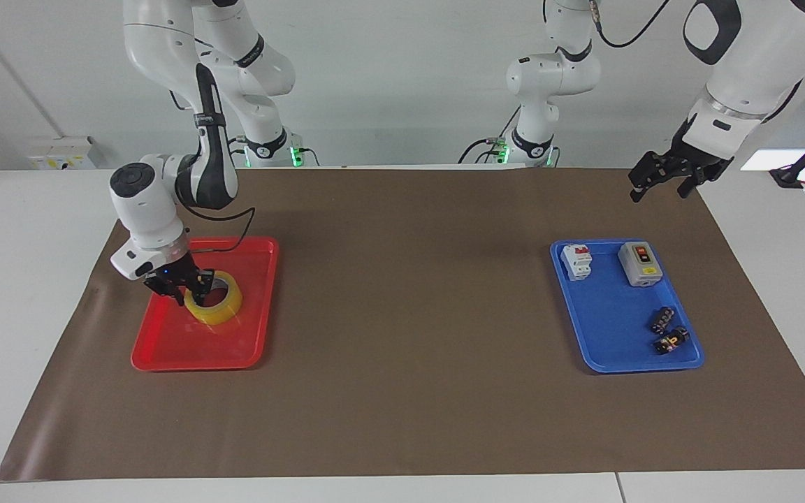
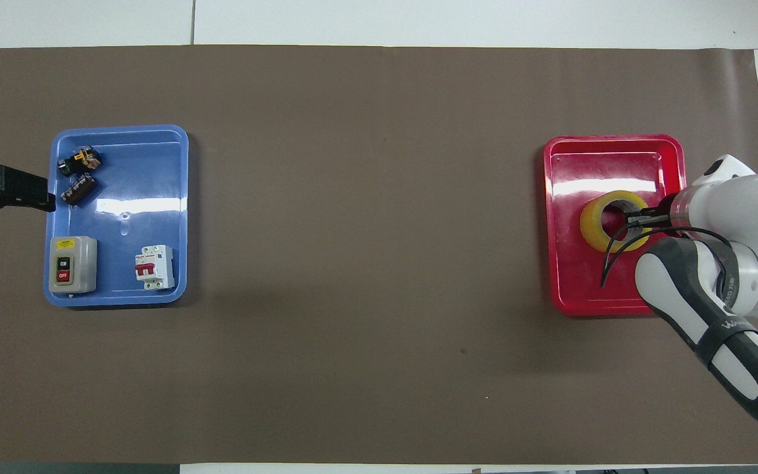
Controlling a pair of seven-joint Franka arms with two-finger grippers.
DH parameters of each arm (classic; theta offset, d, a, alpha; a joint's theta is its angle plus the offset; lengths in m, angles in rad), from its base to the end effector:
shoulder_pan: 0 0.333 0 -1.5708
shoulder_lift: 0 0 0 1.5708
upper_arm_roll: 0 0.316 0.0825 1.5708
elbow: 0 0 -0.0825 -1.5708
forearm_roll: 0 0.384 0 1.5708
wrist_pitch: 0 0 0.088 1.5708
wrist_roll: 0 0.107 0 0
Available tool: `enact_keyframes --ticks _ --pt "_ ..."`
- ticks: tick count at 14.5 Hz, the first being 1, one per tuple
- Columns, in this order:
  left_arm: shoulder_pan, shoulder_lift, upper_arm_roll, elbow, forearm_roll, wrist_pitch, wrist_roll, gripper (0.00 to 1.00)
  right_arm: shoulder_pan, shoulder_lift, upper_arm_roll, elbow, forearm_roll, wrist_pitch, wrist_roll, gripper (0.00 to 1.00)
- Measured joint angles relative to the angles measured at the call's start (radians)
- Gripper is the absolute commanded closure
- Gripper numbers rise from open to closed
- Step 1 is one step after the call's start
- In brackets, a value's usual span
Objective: Place and move tape with both arms
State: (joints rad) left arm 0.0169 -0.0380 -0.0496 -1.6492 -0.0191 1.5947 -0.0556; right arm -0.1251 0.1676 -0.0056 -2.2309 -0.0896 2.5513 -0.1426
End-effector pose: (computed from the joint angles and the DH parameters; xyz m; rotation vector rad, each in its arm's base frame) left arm 0.5433 -0.0203 0.6104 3.1248 0.0368 -0.0270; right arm 0.5532 -0.0715 0.3115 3.0545 0.1264 0.2199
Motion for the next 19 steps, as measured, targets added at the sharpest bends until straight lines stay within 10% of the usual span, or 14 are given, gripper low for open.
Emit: enact_keyframes --ticks 9,19 --pt "0.0 0.0 0.0 0.0 0.0 0.0 0.0 0.0 0.08 -0.067 0.022 0.415 0.001 -0.521 0.204 0.0" --pt "0.0 0.0 0.0 0.0 0.0 0.0 0.0 0.0 0.098 -0.251 0.032 0.651 0.028 -1.026 0.308 0.0"
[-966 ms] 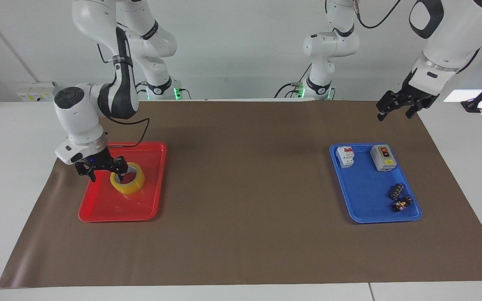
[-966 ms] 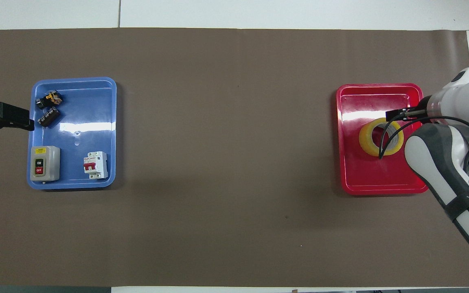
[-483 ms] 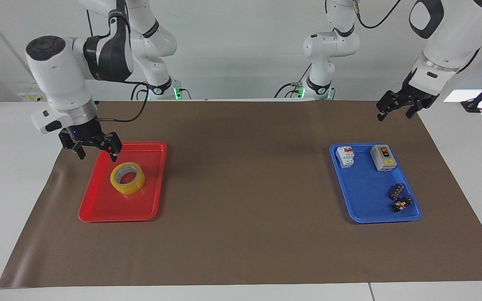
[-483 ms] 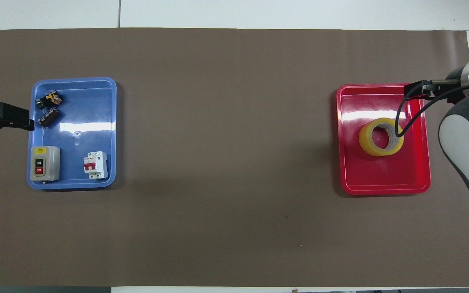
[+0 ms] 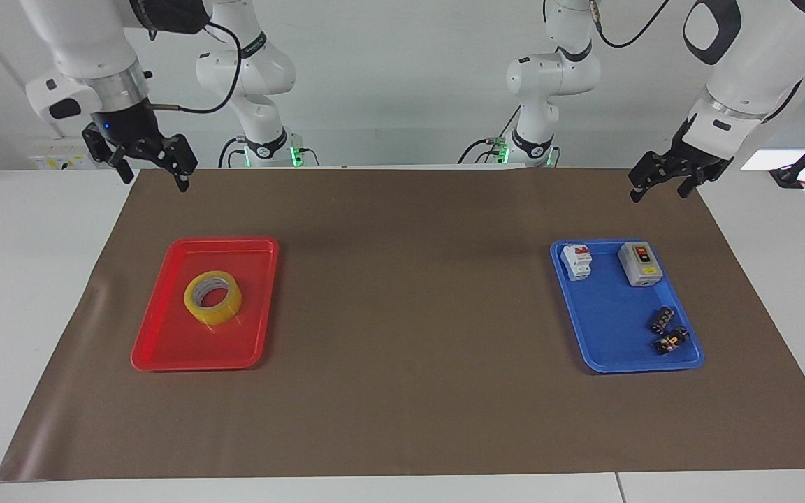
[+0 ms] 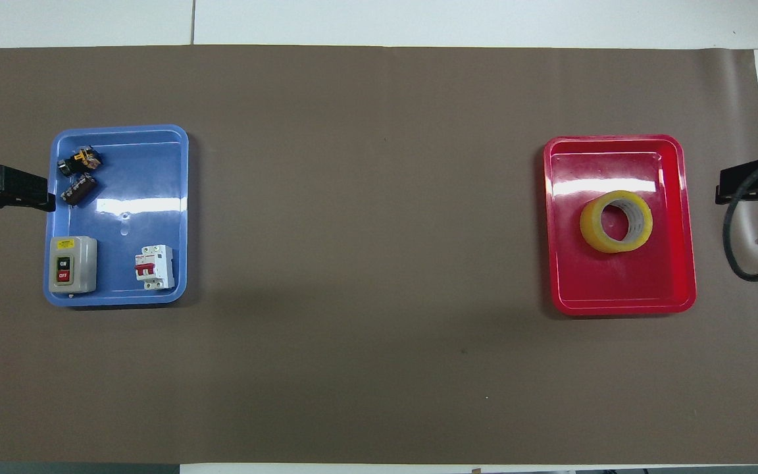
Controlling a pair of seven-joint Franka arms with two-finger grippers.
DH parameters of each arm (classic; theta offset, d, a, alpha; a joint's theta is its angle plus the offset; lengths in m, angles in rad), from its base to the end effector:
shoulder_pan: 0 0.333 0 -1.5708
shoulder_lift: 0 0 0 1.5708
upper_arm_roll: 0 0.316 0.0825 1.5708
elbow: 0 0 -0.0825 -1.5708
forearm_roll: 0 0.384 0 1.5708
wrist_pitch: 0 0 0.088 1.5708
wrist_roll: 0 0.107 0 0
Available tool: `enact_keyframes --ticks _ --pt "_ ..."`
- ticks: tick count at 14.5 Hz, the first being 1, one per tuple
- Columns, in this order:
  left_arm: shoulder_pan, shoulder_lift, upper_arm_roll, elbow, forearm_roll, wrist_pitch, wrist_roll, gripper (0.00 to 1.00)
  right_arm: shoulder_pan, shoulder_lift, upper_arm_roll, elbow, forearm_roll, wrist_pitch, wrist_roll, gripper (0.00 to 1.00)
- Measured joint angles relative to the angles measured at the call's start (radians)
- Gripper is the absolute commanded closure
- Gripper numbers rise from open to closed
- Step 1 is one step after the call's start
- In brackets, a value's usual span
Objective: Place and move tape with both arms
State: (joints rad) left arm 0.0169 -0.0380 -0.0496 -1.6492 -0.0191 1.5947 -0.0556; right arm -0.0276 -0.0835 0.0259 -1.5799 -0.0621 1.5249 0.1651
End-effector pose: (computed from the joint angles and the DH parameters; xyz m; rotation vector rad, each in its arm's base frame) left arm 0.5433 -0.0203 0.6104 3.1248 0.0368 -0.0270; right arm 0.5237 -0.0071 0.6614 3.0684 -0.2624 0.0518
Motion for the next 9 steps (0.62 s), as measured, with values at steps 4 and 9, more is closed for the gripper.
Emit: enact_keyframes --ticks 4,9 --pt "0.0 0.0 0.0 0.0 0.0 0.0 0.0 0.0 -0.005 0.012 0.0 0.014 0.006 -0.047 0.0 0.0" --pt "0.0 0.0 0.0 0.0 0.0 0.0 0.0 0.0 -0.004 0.022 0.0 0.037 0.006 -0.095 -0.016 0.0"
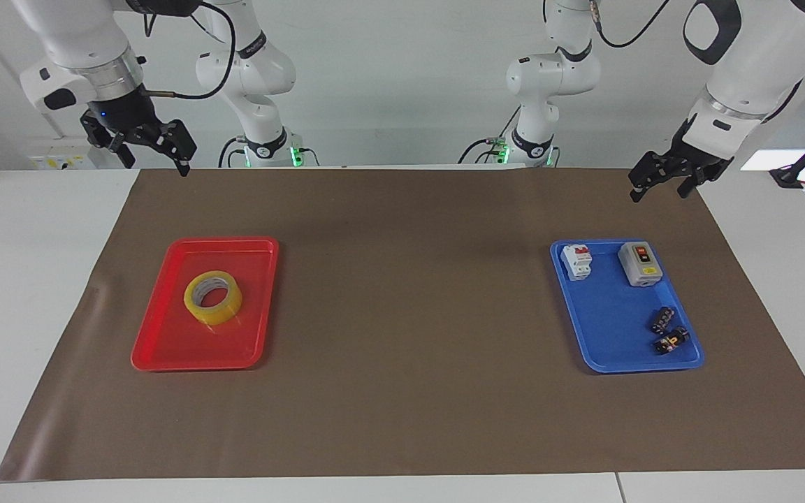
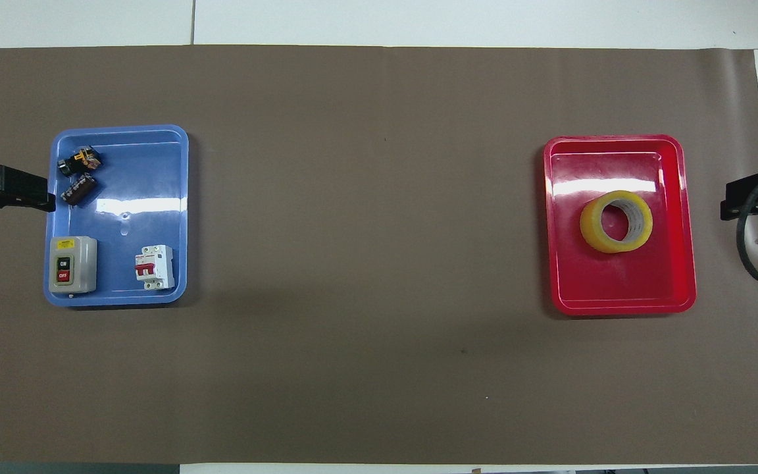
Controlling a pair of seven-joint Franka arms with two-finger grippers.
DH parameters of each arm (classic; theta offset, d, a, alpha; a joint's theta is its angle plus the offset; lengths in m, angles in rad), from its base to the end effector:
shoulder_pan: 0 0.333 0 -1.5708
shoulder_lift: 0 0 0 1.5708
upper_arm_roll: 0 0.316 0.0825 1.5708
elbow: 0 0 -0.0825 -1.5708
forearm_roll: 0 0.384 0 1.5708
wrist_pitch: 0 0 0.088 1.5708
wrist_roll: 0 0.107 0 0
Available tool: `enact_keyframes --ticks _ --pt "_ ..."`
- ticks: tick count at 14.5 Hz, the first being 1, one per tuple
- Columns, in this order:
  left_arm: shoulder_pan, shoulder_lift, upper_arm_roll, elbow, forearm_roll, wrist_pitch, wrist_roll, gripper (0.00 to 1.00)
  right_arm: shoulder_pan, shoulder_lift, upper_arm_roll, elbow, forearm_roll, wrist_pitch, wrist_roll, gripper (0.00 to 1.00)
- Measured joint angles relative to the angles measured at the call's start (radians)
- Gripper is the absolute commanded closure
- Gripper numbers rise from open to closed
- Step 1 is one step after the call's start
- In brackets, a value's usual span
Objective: Place and move tape with both arms
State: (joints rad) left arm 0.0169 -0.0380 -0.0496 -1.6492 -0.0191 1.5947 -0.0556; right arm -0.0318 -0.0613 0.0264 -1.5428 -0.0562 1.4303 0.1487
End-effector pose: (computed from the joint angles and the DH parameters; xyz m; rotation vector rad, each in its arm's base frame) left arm 0.5433 -0.0203 0.6104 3.1248 0.0368 -0.0270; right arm 0.5205 -0.0090 0.6587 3.0699 -0.2471 -0.0723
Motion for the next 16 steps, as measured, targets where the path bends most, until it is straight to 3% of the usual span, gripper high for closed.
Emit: enact_keyframes --ticks 16 --pt "0.0 0.0 0.0 0.0 0.0 0.0 0.0 0.0 0.003 0.02 0.002 0.032 0.041 -0.036 -0.014 0.0"
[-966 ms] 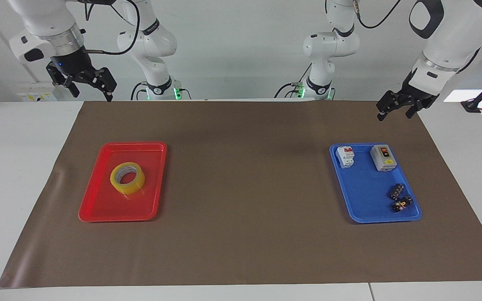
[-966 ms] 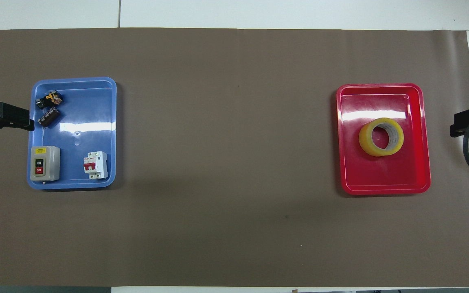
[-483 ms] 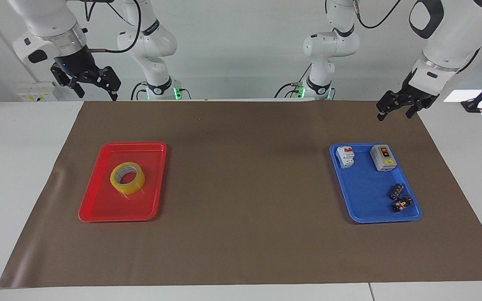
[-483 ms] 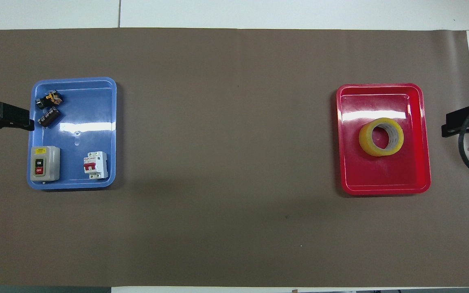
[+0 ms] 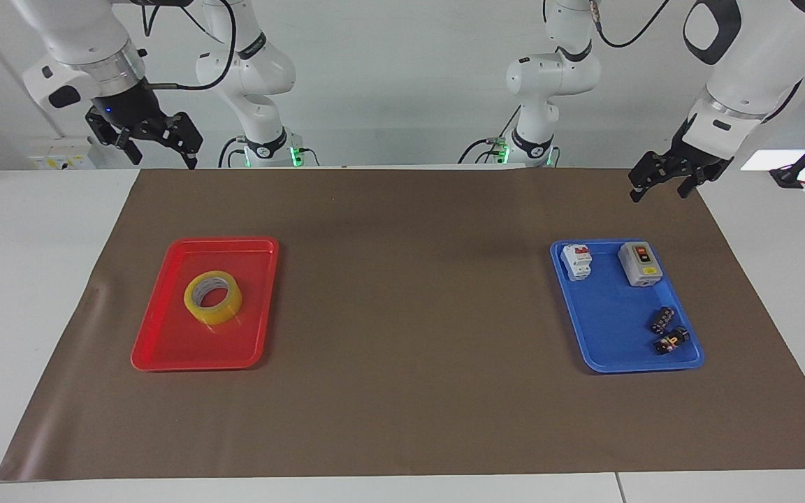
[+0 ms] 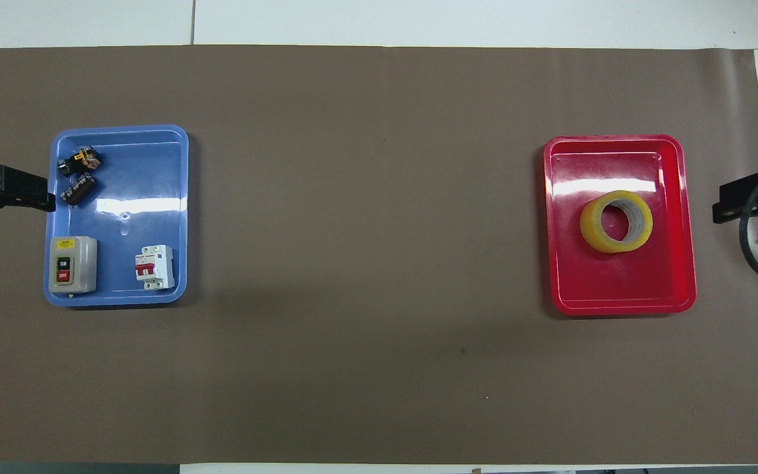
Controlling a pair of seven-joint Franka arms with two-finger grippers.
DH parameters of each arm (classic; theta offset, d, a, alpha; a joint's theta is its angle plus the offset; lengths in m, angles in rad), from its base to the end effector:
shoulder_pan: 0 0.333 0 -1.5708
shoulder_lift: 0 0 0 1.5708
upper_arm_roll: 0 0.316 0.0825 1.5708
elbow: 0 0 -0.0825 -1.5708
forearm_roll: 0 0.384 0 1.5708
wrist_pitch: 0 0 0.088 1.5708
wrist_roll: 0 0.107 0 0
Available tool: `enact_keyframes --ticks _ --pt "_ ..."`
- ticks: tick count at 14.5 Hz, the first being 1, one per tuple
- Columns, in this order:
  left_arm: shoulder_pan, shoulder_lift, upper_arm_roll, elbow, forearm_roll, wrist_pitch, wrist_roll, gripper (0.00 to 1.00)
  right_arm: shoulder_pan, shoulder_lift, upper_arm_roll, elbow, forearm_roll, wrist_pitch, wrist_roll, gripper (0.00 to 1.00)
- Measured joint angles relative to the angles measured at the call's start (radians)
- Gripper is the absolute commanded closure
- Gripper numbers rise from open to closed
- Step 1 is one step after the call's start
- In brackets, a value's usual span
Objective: Place and move tape with both arms
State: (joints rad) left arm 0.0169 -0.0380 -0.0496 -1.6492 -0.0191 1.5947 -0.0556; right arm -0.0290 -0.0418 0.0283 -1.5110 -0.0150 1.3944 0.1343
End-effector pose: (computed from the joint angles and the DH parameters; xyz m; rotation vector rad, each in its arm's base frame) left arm 0.5433 -0.0203 0.6104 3.1248 0.0368 -0.0270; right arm 0.5226 -0.0018 0.6599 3.1112 -0.2137 -0.1148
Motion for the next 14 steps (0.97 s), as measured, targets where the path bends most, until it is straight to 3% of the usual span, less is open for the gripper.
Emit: enact_keyframes --ticks 14 --pt "0.0 0.0 0.0 0.0 0.0 0.0 0.0 0.0 -0.005 0.0 -0.01 -0.001 -0.019 0.002 -0.061 0.0"
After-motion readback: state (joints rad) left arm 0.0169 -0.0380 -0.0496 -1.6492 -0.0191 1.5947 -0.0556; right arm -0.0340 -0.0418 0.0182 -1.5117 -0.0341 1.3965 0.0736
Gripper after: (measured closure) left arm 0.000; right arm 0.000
